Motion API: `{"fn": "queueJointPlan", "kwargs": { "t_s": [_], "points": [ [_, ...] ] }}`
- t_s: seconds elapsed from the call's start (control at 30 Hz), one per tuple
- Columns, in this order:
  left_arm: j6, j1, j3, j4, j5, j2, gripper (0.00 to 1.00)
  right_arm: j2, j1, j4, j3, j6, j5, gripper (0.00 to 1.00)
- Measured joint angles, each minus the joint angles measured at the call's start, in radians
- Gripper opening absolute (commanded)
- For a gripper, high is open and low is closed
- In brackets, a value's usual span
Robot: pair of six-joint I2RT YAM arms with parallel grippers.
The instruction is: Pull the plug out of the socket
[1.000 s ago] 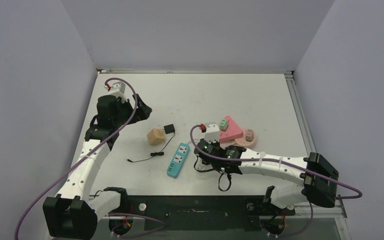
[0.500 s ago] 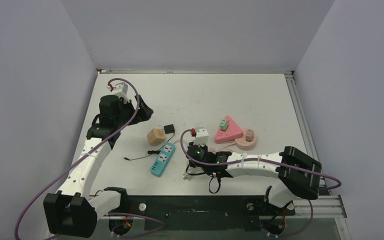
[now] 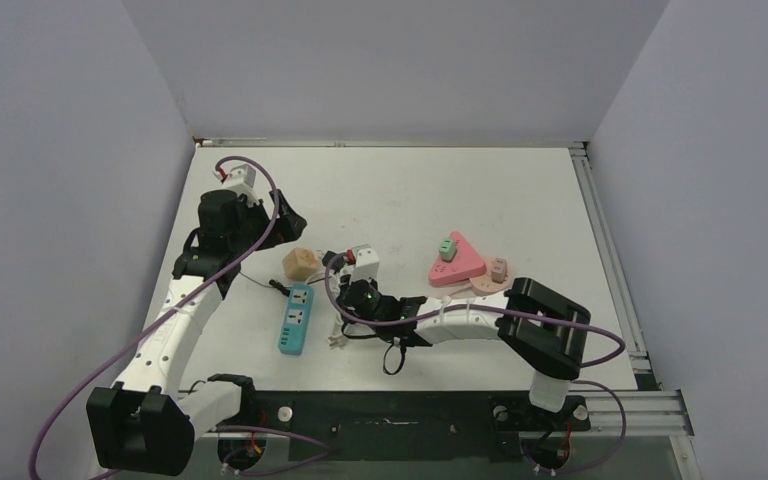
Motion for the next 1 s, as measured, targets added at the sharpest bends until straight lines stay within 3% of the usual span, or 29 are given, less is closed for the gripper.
{"fn": "queueJointPlan", "kwargs": {
  "t_s": [0.07, 0.17, 0.2, 0.33, 0.37, 0.47, 0.7, 0.83, 1.0],
  "points": [
    [0.0, 0.0, 0.003, 0.0, 0.0, -0.001, 0.91, 0.022, 0.0, 0.01, 0.024, -0.012, -0.006, 0.24],
    [0.001, 0.0, 0.006, 0.0, 0.0, -0.003, 0.92, 0.026, 0.0, 0.019, 0.039, -0.027, -0.005, 0.68],
    [0.001, 0.0, 0.007, 0.0, 0.0, -0.003, 0.93, 0.026, 0.002, 0.022, 0.046, -0.043, 0.005, 0.77],
    [0.002, 0.0, 0.008, 0.0, 0.0, -0.005, 0.93, -0.005, 0.006, -0.015, 0.047, -0.077, 0.074, 0.98],
    [0.002, 0.0, 0.009, 0.0, 0.0, -0.006, 0.93, -0.025, 0.006, -0.031, 0.041, -0.082, 0.095, 1.0],
    [0.002, 0.0, 0.009, 0.0, 0.0, -0.006, 0.93, -0.134, 0.006, -0.093, -0.001, -0.099, 0.166, 0.9],
    [0.002, 0.0, 0.009, 0.0, 0.002, -0.006, 0.93, -0.396, -0.053, -0.329, -0.027, -0.076, 0.38, 0.9],
    [0.001, 0.0, 0.009, 0.0, 0.003, -0.006, 0.93, -0.39, -0.125, -0.523, 0.001, -0.01, 0.499, 0.9],
    [0.001, 0.0, 0.009, 0.0, 0.009, -0.005, 0.93, -0.271, -0.215, -0.724, 0.071, 0.085, 0.593, 0.9]
  ]
}}
